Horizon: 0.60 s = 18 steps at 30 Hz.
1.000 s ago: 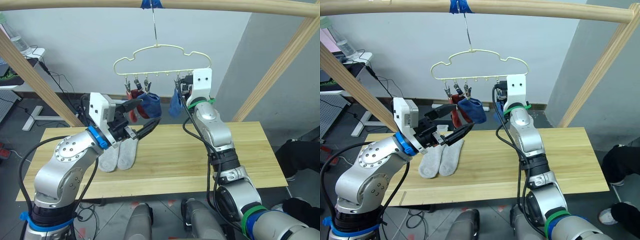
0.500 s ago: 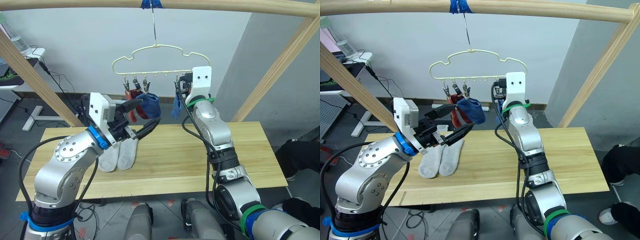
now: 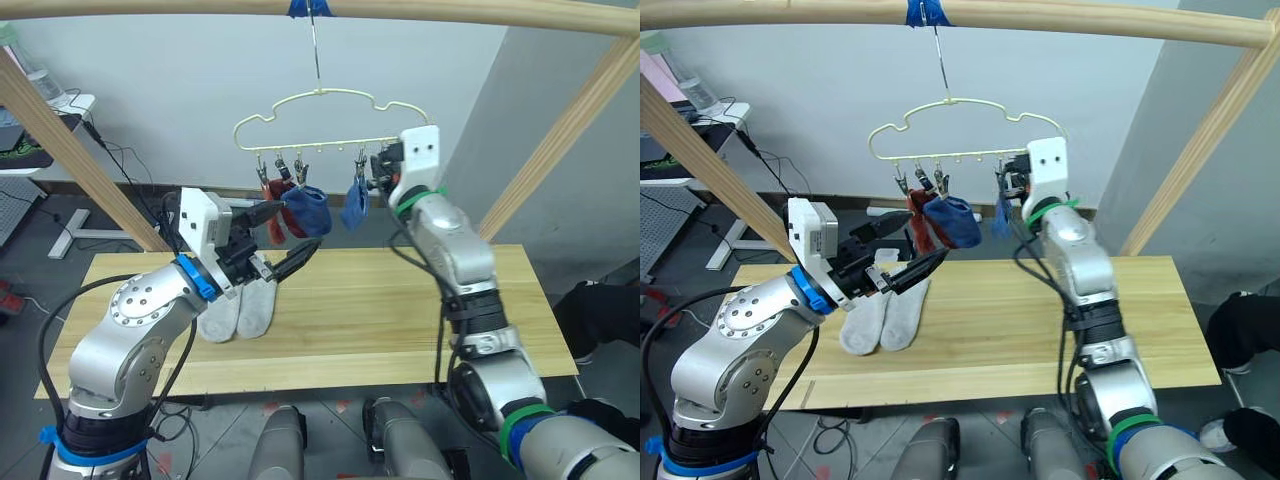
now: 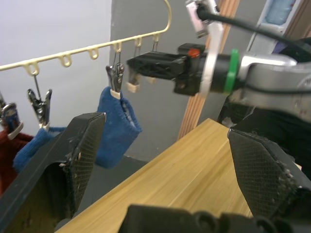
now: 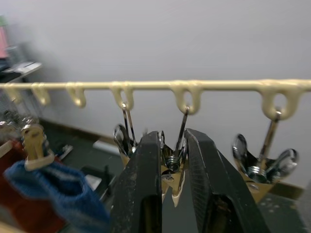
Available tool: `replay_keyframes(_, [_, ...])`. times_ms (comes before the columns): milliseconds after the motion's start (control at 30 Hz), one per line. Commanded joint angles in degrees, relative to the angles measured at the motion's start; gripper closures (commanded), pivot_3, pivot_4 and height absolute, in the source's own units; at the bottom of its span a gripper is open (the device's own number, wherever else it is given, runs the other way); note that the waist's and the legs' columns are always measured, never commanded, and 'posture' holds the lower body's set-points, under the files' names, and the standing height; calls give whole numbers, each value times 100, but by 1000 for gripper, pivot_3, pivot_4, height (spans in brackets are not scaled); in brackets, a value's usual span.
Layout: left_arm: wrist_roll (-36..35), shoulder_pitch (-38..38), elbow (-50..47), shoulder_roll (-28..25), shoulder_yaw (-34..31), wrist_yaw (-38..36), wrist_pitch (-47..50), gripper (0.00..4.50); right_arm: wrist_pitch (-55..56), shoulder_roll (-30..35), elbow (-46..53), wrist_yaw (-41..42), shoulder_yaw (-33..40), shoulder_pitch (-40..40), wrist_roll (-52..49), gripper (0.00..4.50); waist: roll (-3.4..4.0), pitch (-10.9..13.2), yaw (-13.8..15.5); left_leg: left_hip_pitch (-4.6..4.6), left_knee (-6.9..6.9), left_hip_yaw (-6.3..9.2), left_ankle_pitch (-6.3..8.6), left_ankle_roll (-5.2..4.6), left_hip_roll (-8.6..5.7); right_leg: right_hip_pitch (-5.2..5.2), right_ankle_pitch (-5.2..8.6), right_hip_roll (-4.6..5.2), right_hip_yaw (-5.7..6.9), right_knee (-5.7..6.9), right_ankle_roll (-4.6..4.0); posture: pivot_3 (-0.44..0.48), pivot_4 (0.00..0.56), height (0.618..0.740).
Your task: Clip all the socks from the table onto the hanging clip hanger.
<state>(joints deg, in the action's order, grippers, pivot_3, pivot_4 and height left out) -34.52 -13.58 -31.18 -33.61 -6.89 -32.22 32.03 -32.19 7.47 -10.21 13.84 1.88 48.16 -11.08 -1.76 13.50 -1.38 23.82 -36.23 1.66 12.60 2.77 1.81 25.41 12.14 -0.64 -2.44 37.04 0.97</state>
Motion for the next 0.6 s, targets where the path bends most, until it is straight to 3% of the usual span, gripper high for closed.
replay_keyframes(33, [106,74,-88,-9,13,-82,-177,0,-705,306,501,610,201,226,-598,3804,5,4,-8,0,0,0,0,0,0,0,0,0,0,0,0,64,248,740])
replay_keyframes(133, [168,205,3,28,52,-130,-190,0,-1805,602,759,1040,409,269,-1291,3804,8,7,-28,-1,4,0,0,0,1,1,1,-1,-1,1,-1,51,251,740])
replay_keyframes(267, [306,390,261,31,134,-269,-280,0,-3569,722,611,1226,1246,497,-2515,3804,16,13,-30,-3,7,0,0,0,2,1,2,-2,-1,2,-3,31,256,740])
replay_keyframes(467, [1334,717,1133,-26,558,-292,-995,0,-4465,659,341,954,1998,885,-3177,3804,37,32,-34,-2,7,-8,0,-1,0,2,2,-2,-6,-2,-4,19,259,740])
replay_keyframes(600, [1924,722,1849,150,758,-92,-1443,0,-5142,244,207,514,2735,1074,-3631,3804,37,39,-43,5,14,-9,1,-2,2,12,3,-3,-6,-2,-4,16,262,740])
